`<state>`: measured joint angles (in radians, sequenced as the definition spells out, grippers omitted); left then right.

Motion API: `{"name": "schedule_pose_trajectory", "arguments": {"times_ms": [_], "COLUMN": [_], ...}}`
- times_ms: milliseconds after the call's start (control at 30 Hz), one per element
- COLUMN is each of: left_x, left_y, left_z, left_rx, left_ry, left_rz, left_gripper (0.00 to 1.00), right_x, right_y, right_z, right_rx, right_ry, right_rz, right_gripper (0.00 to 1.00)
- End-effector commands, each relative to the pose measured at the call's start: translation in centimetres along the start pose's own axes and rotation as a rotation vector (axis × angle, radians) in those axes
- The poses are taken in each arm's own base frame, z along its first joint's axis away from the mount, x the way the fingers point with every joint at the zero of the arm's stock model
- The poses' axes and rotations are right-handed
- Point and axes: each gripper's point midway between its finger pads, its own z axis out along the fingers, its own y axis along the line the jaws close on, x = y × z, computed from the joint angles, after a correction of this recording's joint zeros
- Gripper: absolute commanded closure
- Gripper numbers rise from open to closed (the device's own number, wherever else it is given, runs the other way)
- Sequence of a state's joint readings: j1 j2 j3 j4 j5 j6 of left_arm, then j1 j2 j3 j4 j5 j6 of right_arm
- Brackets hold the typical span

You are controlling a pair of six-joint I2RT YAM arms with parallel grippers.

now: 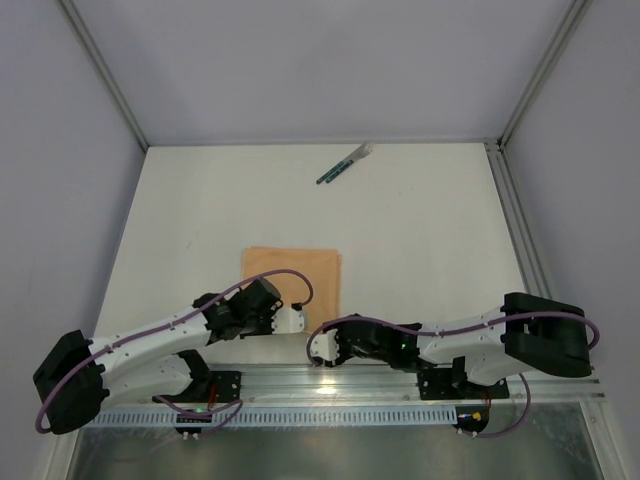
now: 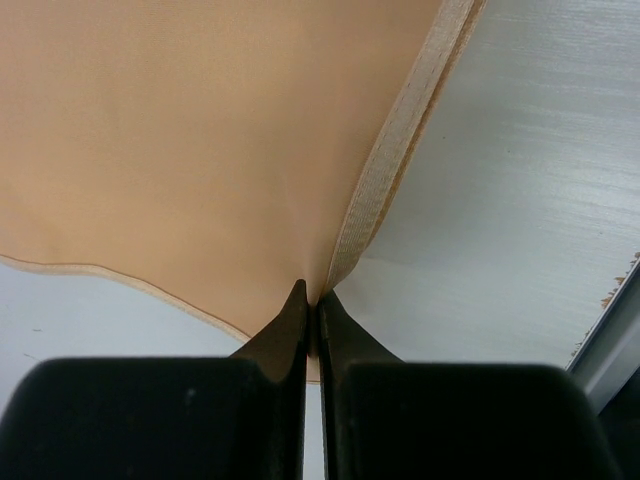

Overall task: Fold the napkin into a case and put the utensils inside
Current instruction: Pick up the lower triangle-folded napkin from the center of the board.

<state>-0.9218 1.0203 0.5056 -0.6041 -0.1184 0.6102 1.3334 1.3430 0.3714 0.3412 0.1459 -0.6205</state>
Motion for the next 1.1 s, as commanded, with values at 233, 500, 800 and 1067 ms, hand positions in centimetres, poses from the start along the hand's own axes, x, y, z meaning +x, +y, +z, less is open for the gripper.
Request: {"name": "schedule_pose_trajectory", "arguments": {"times_ms": [233, 500, 800, 1067], "left_x": [-1.2, -0.9, -1.1, 0.2], "left_y": [0.4, 0.0, -2.7, -3.1], "left_z": [-1.0, -1.4, -2.8, -3.0], "left_rx": [-0.001, 0.016, 0.157, 0.191], "left_ry": [-0.049, -0.045, -0.084, -0.035], "left_rz": [-0.015, -0.013, -0.017, 0.072], "left_gripper": [1.0, 1.0, 1.0, 1.0], "right_x": [0.0, -0.4, -2.6, -4.0], "right_y": [1.1, 1.4, 2.7, 1.8], "right_z": [0.4, 0.5, -1.0, -2.0], "right_rx": [-0.065, -0.09, -0.225, -0.337], "right_ry": [0.033, 0.038, 0.018, -0.035], "right_rz": [0.019, 0.038, 0.23, 0.478], "right_gripper": [0.62, 0.9, 0.96, 0.96]}}
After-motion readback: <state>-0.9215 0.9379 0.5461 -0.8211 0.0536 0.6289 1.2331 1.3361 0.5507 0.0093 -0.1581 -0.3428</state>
